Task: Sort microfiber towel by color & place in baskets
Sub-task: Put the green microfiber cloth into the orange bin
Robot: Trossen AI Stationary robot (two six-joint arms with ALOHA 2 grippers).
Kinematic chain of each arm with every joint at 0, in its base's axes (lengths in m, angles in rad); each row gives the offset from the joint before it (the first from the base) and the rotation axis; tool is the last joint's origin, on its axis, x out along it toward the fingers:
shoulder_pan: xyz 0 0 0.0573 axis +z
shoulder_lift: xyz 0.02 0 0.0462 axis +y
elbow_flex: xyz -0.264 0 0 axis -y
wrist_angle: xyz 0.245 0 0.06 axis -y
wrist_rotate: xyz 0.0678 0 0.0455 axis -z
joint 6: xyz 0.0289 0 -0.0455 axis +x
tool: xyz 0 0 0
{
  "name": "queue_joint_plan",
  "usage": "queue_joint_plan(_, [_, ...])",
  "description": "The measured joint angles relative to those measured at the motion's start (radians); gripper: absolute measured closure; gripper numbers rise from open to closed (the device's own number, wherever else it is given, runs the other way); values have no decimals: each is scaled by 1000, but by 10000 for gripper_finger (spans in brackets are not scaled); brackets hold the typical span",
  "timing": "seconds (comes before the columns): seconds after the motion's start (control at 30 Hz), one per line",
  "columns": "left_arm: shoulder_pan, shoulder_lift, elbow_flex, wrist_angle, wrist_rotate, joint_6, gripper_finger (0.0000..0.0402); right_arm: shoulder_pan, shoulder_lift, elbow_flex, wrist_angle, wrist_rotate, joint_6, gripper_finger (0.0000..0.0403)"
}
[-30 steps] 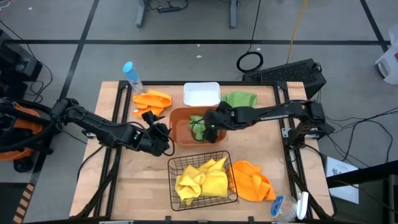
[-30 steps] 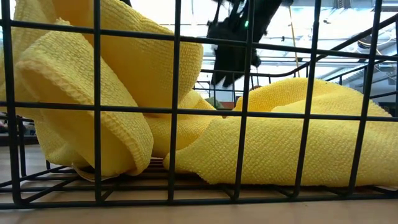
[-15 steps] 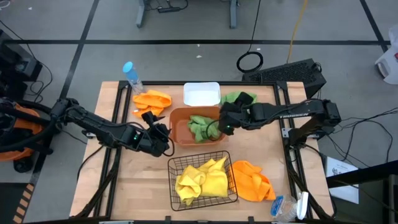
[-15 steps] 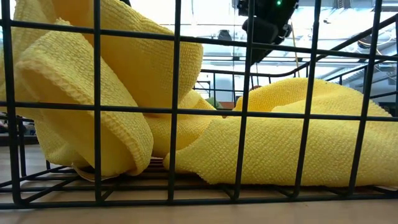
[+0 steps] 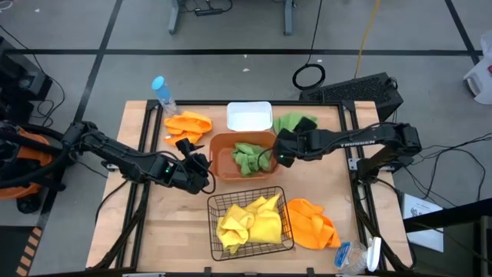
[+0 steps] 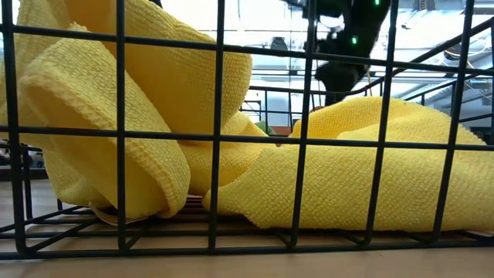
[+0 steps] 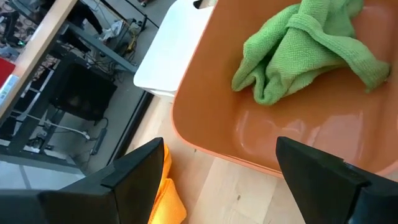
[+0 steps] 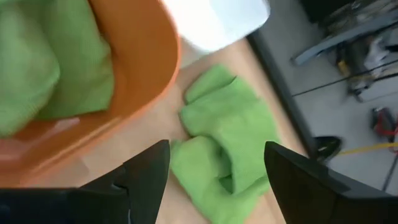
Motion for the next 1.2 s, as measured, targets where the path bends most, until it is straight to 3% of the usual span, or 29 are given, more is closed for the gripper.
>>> queue_joint_plan(0.3, [-6,0,0,5,21,1,87,-127,-86,-275,299,-107,-101,139])
queue_joint_plan(0.67, [-6,0,1,30,21,9,87,-269,-117,-436,501,-274,-184,21])
queue_joint_plan(0.73, [-6,0,1,32,21,8,87,-280,-117,-454,535,-260,-197,8])
queue_joint_plan(0.9, [-6,0,1,34,21,8,87,-314,-112,-471,578,-169,-245,8])
queue_joint_plan(1.2, [-6,0,1,55,21,4,87,-417,-7,-472,599,-297,-229,12])
